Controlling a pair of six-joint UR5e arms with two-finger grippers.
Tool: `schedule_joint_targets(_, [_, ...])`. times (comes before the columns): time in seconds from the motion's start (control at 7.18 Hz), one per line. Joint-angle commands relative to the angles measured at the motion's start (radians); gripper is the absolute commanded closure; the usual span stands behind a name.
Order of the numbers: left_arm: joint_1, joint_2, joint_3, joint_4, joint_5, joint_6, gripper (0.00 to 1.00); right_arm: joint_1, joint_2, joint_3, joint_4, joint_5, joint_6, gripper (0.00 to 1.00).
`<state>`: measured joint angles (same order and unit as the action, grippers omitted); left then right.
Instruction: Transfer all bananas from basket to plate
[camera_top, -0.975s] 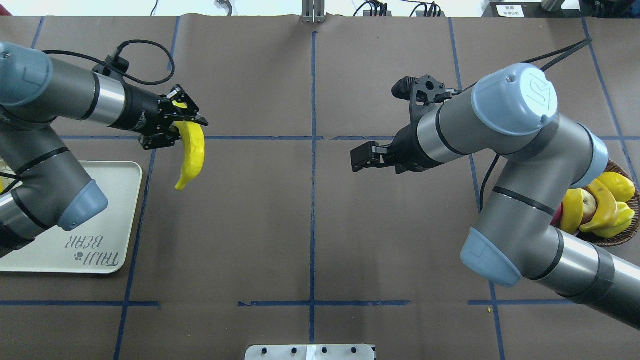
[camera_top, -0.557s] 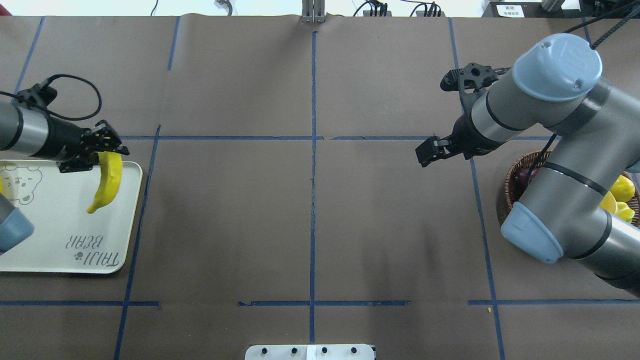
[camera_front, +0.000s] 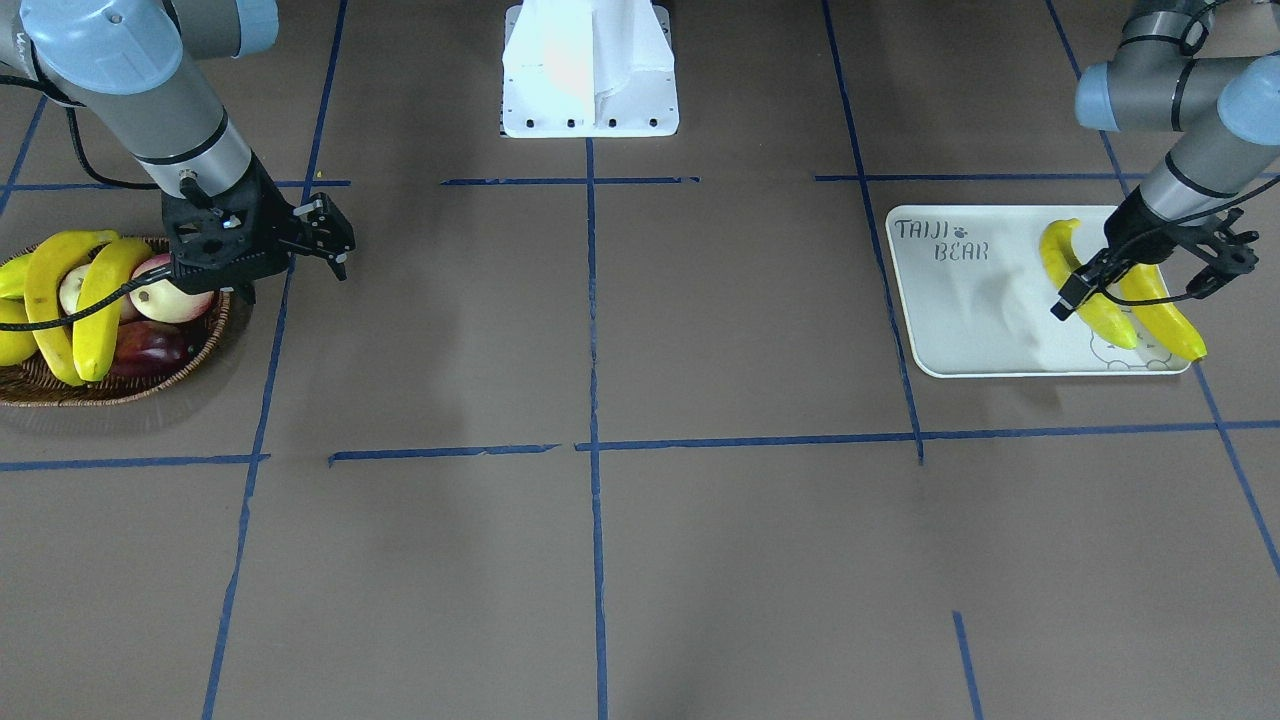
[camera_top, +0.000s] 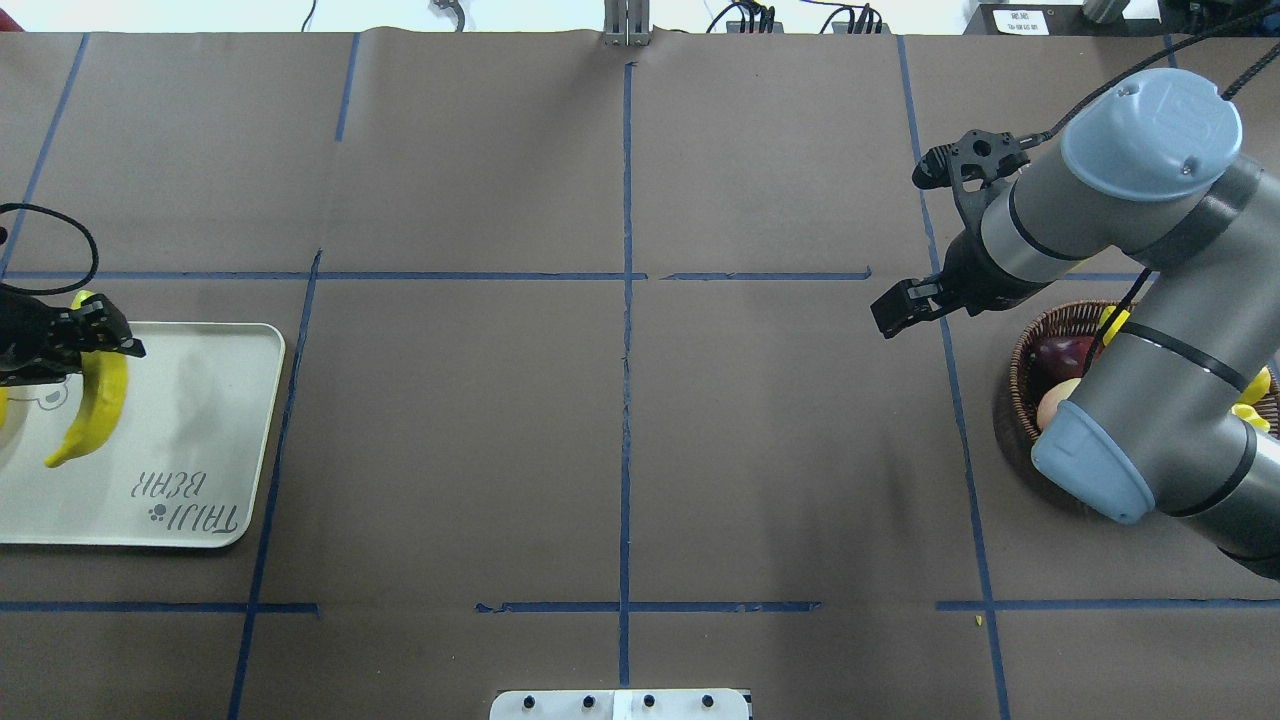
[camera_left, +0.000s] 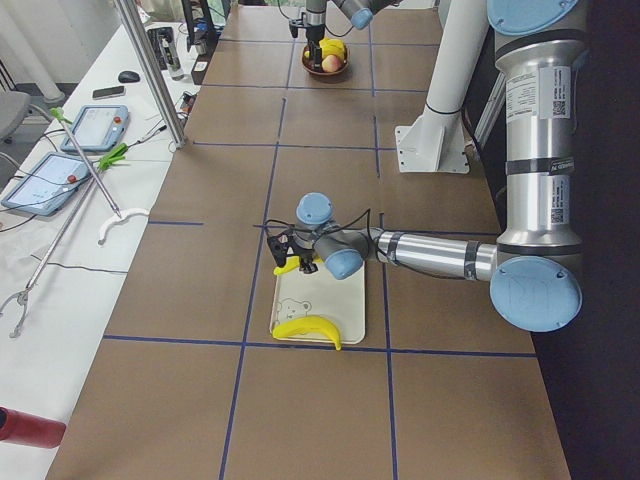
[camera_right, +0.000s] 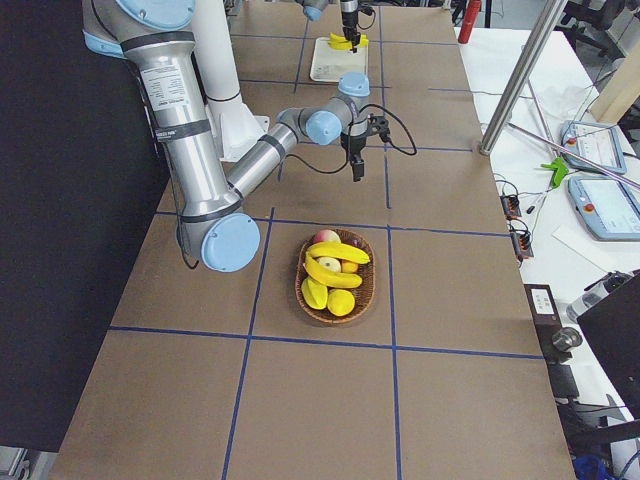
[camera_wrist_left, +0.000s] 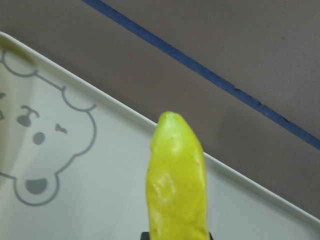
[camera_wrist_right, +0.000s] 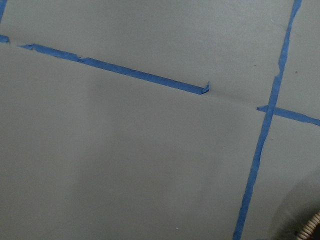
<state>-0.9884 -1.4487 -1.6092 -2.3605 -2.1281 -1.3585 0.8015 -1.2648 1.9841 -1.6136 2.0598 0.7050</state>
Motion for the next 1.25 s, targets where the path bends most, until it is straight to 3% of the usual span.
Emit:
schedule_joint_targets(0.0, [-0.030,0.005,0.073,-0.002,0.026,0.085,0.93,-0.001,-0.001,-0.004,0.001,-0.003,-0.001,0.00])
schedule_joint_targets(0.14, [-0.050,0.004,0.084,0.000,0.049,0.157,0.71,-0.001,-0.001,-0.005,0.003,-0.003,-0.002,0.00])
schedule_joint_targets(0.28, [-0.073,-0.001,0.089,0.007,0.050,0.236,0.01,-0.001,-0.001,-0.004,0.003,0.000,-0.001,0.00])
schedule_joint_targets(0.42, [-0.138,-0.002,0.080,0.012,0.018,0.310,0.00,0.008,-0.002,-0.002,0.001,0.003,-0.002,0.00])
schedule_joint_targets(0.56, [-0.201,-0.012,0.074,0.020,-0.127,0.331,0.00,0.027,-0.033,0.004,0.000,0.006,-0.012,0.00])
schedule_joint_targets(0.7, [-0.219,-0.034,0.046,0.021,-0.192,0.331,0.00,0.072,-0.077,0.005,-0.002,0.022,-0.103,0.00])
schedule_joint_targets(1.11, [-0.216,-0.068,-0.044,0.012,-0.196,0.315,0.00,0.212,-0.345,0.080,0.014,0.063,-0.367,0.00])
